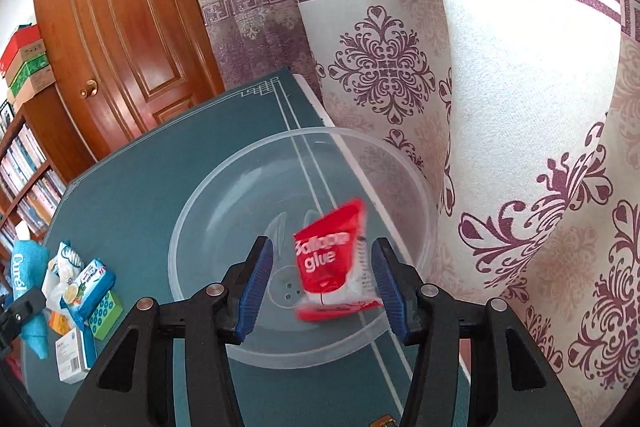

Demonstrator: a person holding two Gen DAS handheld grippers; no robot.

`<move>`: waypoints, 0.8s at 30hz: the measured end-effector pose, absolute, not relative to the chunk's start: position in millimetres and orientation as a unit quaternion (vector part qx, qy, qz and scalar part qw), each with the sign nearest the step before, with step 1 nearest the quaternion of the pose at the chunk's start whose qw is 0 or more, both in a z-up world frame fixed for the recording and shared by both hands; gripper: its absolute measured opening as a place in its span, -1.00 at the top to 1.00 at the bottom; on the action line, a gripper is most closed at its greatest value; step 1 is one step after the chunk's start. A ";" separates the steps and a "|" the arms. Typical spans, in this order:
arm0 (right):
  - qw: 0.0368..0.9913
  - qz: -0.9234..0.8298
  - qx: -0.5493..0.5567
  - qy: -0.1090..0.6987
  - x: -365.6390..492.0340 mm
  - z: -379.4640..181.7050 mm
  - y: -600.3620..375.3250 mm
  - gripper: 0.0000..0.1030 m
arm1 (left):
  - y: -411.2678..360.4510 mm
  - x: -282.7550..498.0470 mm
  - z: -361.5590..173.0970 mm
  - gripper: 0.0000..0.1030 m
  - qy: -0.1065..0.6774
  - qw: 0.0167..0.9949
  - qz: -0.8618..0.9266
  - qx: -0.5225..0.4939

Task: Organize objects
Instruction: 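Release the glue packet into the clear bowl while the left gripper drops the cloth bag in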

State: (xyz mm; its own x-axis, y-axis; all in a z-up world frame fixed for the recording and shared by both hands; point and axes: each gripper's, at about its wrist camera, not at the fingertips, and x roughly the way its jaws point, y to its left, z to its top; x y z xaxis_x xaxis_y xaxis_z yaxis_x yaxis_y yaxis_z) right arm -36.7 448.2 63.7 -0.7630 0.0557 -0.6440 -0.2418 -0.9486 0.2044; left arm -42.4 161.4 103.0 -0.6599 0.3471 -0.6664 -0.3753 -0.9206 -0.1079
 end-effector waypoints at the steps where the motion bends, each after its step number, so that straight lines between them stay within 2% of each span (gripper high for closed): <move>1: 0.080 0.929 -0.334 0.139 -34.5 63.6 448.6 -0.04 | 166.0 -44.1 102.5 0.14 0.021 0.202 0.909 -0.363; 24: 0.054 0.937 -0.318 0.132 2.9 66.3 446.3 -0.04 | 299.6 -96.3 85.1 0.12 0.062 0.286 0.873 -0.390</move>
State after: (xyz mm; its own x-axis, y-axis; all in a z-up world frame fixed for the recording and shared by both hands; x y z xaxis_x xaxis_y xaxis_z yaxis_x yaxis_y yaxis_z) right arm 2.9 446.3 66.3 -0.7920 0.0180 -0.6103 -0.1856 -0.9594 0.2126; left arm -96.3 299.6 85.1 -0.5318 0.4504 -0.7172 -0.5479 -0.8287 -0.1142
